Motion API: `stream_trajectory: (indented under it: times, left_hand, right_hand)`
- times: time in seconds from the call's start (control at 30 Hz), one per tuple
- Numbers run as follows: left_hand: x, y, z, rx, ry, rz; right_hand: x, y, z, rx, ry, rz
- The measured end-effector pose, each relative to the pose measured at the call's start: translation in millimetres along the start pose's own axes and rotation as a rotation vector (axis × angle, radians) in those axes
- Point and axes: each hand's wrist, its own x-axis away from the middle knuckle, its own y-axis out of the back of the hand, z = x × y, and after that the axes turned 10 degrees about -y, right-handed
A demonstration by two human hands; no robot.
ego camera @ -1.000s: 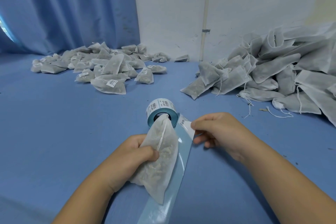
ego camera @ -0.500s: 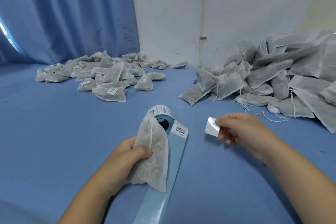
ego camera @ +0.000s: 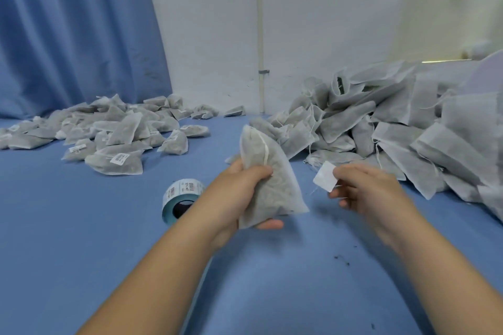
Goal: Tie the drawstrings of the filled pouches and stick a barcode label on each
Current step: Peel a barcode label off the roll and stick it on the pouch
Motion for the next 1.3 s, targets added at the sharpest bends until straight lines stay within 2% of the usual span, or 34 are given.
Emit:
stream_trajectory:
  times: [0.1, 0.2, 0.33, 0.53, 0.73, 1.0, 1.3]
  left_hand:
    - [-24, -35, 16, -0.002, 0.014, 0.008]
    - [-35, -56, 39, 0.028, 0.020, -0.024]
    - [-37, -65, 65, 0.015, 0.037, -0.039]
    - [-36, -62, 68, 0.126, 0.006, 0.025]
    - [-34, -63, 71, 0.093, -0.052, 0.192]
    - [-32, -62, 70, 0.139, -0.064, 0.239]
    - [-34, -62, 61, 0.445, 0.059, 0.230]
  right_hand:
    - [-1, 13, 6, -0.116, 0.071, -0.147]
    - [-1, 17, 8, -0.083, 0.125, -0.242]
    - [3, 12, 7, 0.073, 0.265, -0.241]
    - [6, -3, -1, 0.361, 0.490, -0.313]
    - [10, -13, -10, 0.706, 0.791, -0.399]
    - [10, -13, -14, 0.848, 0.810, -0.329]
    - [8, -7, -12, 0.958, 0.666, -0.094]
